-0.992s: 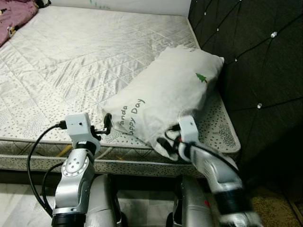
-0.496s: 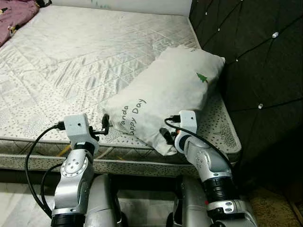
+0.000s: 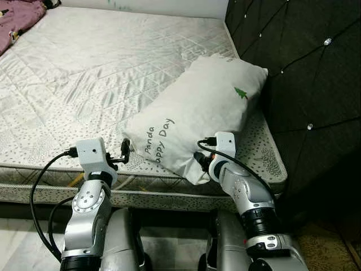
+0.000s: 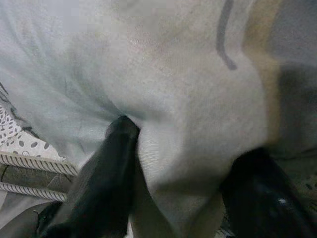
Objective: Clean up the room
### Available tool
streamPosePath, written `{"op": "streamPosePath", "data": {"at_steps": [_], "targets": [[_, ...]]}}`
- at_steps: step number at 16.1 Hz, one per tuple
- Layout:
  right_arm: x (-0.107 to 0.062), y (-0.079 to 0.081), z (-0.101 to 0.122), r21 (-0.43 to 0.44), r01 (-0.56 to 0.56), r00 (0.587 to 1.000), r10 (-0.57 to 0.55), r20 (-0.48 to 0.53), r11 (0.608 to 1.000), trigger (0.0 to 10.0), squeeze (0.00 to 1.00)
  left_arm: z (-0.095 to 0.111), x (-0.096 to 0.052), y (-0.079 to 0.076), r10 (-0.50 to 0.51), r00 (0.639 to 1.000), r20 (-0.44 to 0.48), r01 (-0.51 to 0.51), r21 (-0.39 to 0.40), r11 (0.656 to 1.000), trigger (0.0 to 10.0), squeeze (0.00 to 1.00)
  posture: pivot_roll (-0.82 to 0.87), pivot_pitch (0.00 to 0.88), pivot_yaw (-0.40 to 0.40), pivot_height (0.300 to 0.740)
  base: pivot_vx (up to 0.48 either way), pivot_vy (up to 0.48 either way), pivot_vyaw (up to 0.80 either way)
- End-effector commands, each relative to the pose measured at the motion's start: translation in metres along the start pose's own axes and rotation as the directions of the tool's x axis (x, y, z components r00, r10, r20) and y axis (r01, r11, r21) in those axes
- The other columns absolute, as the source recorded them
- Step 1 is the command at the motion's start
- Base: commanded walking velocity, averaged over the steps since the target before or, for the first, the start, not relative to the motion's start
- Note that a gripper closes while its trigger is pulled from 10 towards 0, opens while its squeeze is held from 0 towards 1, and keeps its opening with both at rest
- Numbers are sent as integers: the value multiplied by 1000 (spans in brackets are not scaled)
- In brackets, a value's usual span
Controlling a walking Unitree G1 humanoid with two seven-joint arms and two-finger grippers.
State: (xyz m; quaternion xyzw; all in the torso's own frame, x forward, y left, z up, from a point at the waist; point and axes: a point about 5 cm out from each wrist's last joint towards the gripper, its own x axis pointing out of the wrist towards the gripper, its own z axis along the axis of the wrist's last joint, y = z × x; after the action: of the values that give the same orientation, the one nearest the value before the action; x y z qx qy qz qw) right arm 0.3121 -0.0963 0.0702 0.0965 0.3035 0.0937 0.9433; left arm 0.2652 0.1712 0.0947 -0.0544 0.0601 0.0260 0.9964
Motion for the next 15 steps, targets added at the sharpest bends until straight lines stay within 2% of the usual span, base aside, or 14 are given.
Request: {"op": "streamPosePath", "data": {"at_steps": [1, 5, 9, 10, 11, 13, 14, 15], "targets": [[1, -1, 11, -9, -3, 999, 3, 37, 1000, 0, 0, -2, 2, 0, 7, 1000, -13, -7, 16, 1000, 10000, 0, -28, 0, -34, 555, 0, 0, 0], [3, -10, 13, -34, 27, 998, -25, 59, 999, 0, 0, -4, 3, -2, 7, 1000, -7, -7, 10, 1000, 10000, 0, -36, 0, -39, 555, 0, 0, 0], [6, -21, 31, -82, 58, 991, -47, 123, 995, 0, 0, -1, 11, -3, 2, 1000, 6, -2, 34, 999, 10000, 0, -41, 0, -44, 555, 0, 0, 0], [5, -38, 50, -100, 123, 979, -105, 176, 987, 0, 0, 1, 14, -4, 9, 1000, 13, -9, 38, 999, 10000, 0, -45, 0, -51, 555, 0, 0, 0], [4, -43, 56, -104, 143, 973, -121, 195, 984, 0, 0, 1, 15, -4, 10, 1000, 14, -10, 38, 999, 10000, 0, -45, 0, -51, 555, 0, 0, 0], [-3, -59, 90, -144, 230, 933, -176, 315, 963, 0, 0, 1, 15, -4, 14, 1000, 14, -14, 38, 999, 10000, 0, -50, 0, -52, 555, 0, 0, 0], [-13, -77, 126, -168, 317, 878, -222, 423, 933, 0, 0, -1, 15, -6, 16, 1000, 9, -16, 37, 999, 10000, 0, -52, 0, -51, 555, 0, 0, 0], [-23, -93, 149, -143, 379, 837, -273, 475, 914, 0, 0, -2, 15, -7, 14, 1000, 6, -14, 38, 999, 10000, 0, -50, 0, -53, 555, 0, 0, 0]]}}
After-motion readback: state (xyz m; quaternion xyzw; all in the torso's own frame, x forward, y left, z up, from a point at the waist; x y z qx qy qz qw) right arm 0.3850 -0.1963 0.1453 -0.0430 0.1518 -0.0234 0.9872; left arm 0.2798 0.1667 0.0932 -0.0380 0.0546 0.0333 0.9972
